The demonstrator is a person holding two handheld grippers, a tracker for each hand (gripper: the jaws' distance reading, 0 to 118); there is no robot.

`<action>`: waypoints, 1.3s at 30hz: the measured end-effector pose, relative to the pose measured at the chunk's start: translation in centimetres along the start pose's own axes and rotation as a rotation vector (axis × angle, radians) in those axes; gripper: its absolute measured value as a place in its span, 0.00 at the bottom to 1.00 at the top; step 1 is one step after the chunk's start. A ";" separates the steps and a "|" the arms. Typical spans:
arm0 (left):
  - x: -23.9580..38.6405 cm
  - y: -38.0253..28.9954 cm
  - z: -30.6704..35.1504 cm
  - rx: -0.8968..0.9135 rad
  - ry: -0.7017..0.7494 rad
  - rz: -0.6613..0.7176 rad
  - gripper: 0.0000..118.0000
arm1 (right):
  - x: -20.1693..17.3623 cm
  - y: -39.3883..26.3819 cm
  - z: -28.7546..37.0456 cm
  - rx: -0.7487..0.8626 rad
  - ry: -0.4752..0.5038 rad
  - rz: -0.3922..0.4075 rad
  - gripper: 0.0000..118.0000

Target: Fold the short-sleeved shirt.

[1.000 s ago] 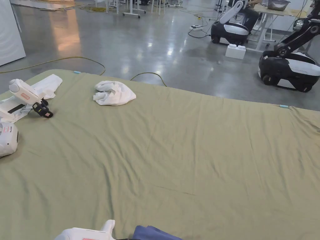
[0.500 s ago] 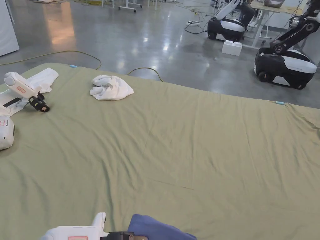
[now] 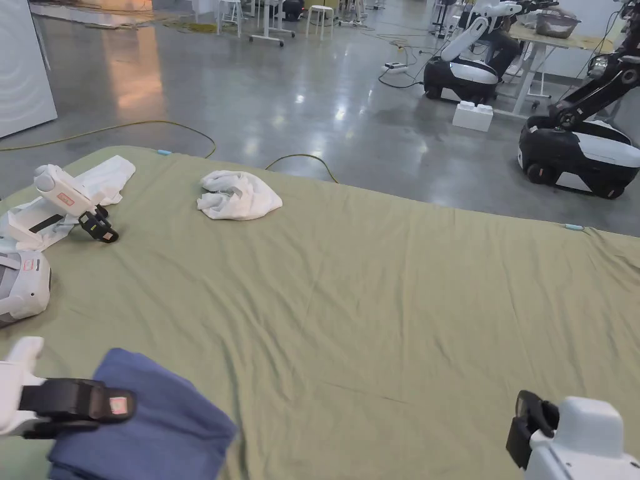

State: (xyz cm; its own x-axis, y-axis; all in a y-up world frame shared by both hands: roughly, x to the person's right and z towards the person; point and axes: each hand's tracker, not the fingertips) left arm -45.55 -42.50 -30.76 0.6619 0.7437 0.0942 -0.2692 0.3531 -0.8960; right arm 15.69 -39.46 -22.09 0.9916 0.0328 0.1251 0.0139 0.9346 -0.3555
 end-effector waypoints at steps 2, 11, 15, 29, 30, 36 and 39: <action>-0.8 1.7 2.7 0.025 0.110 -0.033 0.21 | 0.5 1.3 0.1 0.030 -0.010 -0.004 0.00; -4.5 5.8 9.4 0.061 0.363 0.064 0.21 | 1.6 4.6 -0.4 0.095 -0.027 -0.016 0.00; -5.0 5.7 9.2 0.038 0.470 0.102 0.21 | 1.5 4.4 -0.8 0.087 -0.021 -0.018 0.00; -4.7 6.8 11.2 0.253 0.774 -0.042 0.56 | 1.8 2.8 -1.3 0.039 0.003 -0.041 0.00; -4.3 6.7 11.2 0.276 0.759 -0.065 0.56 | 1.8 2.7 -1.3 0.040 0.001 -0.044 0.00; 0.5 3.3 6.3 0.346 0.597 -0.155 0.55 | 2.3 2.3 -1.2 0.049 -0.010 -0.059 0.00; 3.0 1.0 2.1 0.374 0.571 -0.245 0.55 | 2.6 2.2 -1.1 0.052 -0.012 -0.072 0.00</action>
State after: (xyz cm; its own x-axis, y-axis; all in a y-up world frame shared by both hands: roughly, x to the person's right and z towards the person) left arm -45.34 -38.76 -30.45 0.9685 0.2416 -0.0599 -0.2200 0.7179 -0.6605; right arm 18.43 -37.67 -23.58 0.9866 -0.0311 0.1601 0.0781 0.9518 -0.2965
